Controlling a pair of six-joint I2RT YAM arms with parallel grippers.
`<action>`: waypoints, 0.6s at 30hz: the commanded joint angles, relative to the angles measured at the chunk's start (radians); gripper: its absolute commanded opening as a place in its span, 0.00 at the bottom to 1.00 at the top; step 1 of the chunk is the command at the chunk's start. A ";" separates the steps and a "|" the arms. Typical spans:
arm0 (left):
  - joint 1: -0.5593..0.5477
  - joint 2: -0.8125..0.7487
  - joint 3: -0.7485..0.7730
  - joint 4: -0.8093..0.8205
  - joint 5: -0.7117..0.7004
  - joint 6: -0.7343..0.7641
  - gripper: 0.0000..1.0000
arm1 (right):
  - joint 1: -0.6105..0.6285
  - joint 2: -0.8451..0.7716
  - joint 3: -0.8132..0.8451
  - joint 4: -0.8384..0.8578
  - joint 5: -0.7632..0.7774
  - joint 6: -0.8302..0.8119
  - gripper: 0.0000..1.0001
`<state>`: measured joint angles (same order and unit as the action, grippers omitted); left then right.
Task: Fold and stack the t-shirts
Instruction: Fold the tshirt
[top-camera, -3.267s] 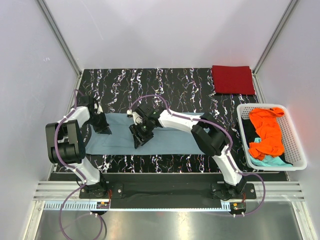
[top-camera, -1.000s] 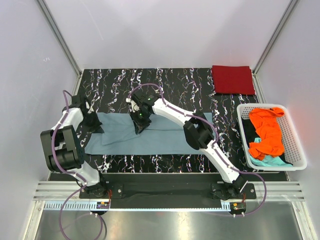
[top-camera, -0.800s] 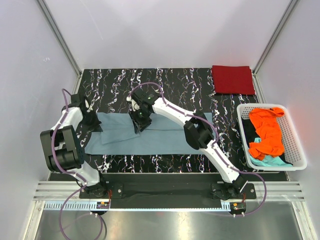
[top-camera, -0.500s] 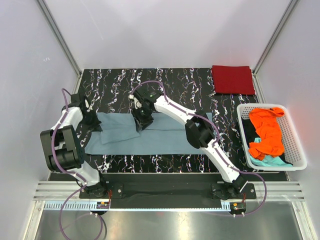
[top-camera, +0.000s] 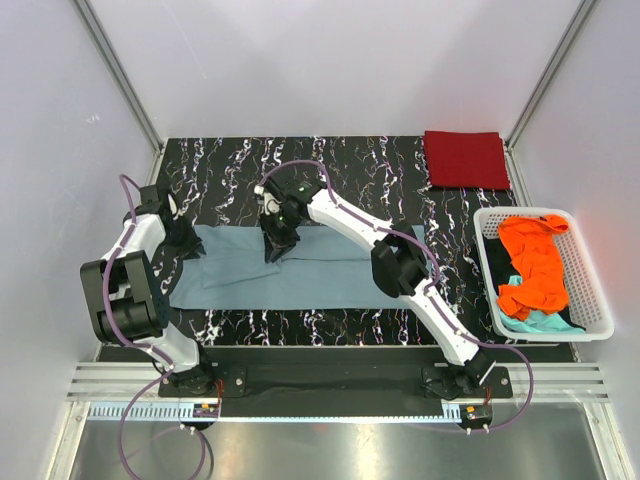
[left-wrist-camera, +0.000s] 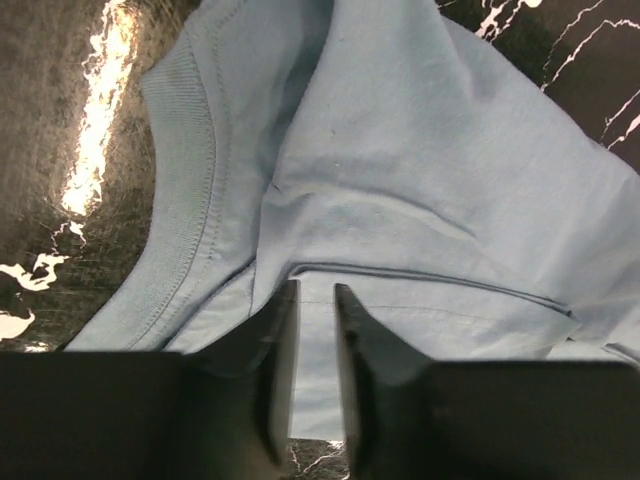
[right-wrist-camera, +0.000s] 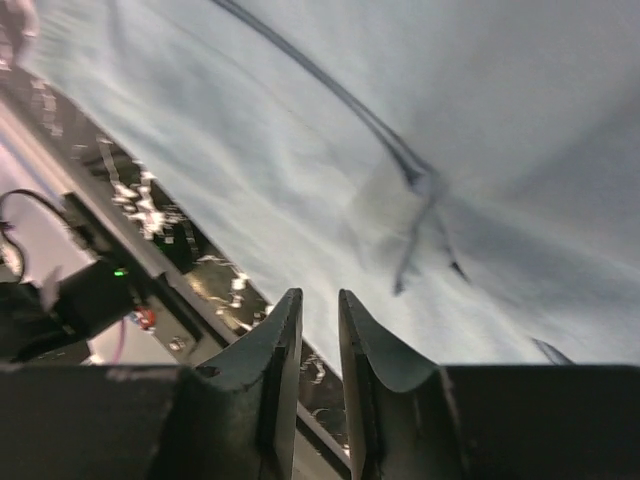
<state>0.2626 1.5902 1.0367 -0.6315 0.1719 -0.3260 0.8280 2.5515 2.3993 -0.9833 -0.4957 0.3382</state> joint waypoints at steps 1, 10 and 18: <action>0.007 -0.061 0.010 0.012 -0.038 -0.022 0.31 | 0.010 0.007 0.076 0.011 -0.064 0.045 0.28; -0.023 -0.226 -0.130 0.004 0.156 -0.128 0.28 | 0.008 0.065 0.129 0.046 -0.141 0.107 0.29; 0.010 -0.156 -0.293 0.142 0.202 -0.206 0.32 | -0.001 0.101 0.071 0.063 -0.103 0.090 0.32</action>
<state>0.2497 1.3979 0.7811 -0.5861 0.3054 -0.4854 0.8291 2.6469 2.4767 -0.9451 -0.5926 0.4210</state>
